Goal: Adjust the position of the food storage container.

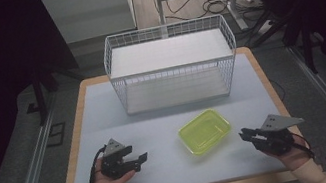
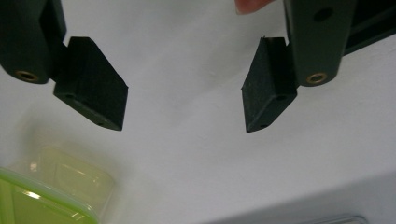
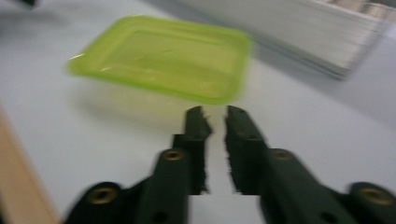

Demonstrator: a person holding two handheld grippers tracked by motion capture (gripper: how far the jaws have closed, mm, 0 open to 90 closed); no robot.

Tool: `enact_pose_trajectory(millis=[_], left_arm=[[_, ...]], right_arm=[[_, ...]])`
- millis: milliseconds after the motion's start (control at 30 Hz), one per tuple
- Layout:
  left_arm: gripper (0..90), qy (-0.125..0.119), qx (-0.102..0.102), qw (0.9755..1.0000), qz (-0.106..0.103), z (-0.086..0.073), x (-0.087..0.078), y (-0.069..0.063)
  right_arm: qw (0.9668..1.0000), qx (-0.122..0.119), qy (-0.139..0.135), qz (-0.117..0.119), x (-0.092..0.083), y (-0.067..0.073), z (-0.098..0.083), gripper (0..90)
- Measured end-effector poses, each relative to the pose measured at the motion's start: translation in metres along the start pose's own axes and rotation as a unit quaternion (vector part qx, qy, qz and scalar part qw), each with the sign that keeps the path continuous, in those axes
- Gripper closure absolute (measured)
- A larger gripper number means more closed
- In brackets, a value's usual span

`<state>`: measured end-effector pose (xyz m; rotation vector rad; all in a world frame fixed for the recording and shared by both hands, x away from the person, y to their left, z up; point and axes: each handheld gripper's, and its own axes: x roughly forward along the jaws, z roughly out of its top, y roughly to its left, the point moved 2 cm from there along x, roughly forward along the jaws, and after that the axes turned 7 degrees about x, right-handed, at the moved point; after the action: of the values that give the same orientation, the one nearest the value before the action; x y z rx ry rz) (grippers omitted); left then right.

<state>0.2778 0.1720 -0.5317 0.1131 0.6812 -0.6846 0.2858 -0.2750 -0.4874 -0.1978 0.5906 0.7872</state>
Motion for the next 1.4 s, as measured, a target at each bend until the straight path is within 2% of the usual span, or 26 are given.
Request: enact_pose_trajectory(millis=[33,67,100,167,200,233,267,300,467,767,1033,1133,1400], left_arm=[[30.0,0.000,-0.001,1.0000,0.000,0.000,0.000,0.001],[29.5,0.000,-0.001,1.0000,0.000,0.000,0.000,0.001],[29.5,0.001,-0.003,1.0000,-0.001,-0.001,0.000,0.001],[28.7,0.001,-0.002,1.0000,-0.002,-0.001,0.001,0.002],[28.1,0.002,-0.001,1.0000,-0.004,-0.001,0.001,0.001],[27.8,0.002,-0.001,1.0000,-0.004,-0.001,0.001,0.001],[27.5,0.003,-0.001,1.0000,-0.004,-0.001,0.001,0.001],[27.5,0.003,-0.001,1.0000,-0.004,-0.001,0.001,0.001],[25.6,0.005,-0.007,1.0000,-0.004,-0.002,0.002,0.002],[24.3,0.009,-0.012,0.9999,-0.005,-0.003,0.004,0.004],[23.7,0.013,-0.013,0.9998,-0.006,-0.004,0.005,0.004],[23.5,0.013,-0.013,0.9998,-0.006,-0.004,0.005,0.003],[23.1,0.014,-0.010,0.9998,-0.008,-0.004,0.006,0.003]], right_arm=[[0.9998,-0.012,0.009,0.013,0.002,0.006,0.001,89.2],[0.9998,-0.012,0.009,0.013,0.002,0.006,0.001,89.2],[0.9994,-0.022,0.018,0.022,0.003,0.012,0.002,89.3],[0.9979,-0.043,0.031,0.039,0.008,0.022,0.002,89.4],[0.9964,-0.051,0.038,0.055,0.012,0.031,0.003,89.5],[0.9964,-0.051,0.038,0.055,0.012,0.031,0.003,89.5],[0.9952,-0.057,0.042,0.068,0.017,0.038,0.005,89.5],[0.9952,-0.057,0.042,0.068,0.017,0.038,0.005,89.5],[0.9915,-0.070,0.059,0.093,0.032,0.055,0.008,89.5],[0.9884,-0.076,0.080,0.104,0.049,0.065,0.010,89.5],[0.9874,-0.078,0.097,0.098,0.065,0.069,0.011,89.5],[0.9860,-0.086,0.106,0.096,0.073,0.072,0.011,89.5],[0.9861,-0.093,0.108,0.086,0.079,0.076,0.014,89.5]])
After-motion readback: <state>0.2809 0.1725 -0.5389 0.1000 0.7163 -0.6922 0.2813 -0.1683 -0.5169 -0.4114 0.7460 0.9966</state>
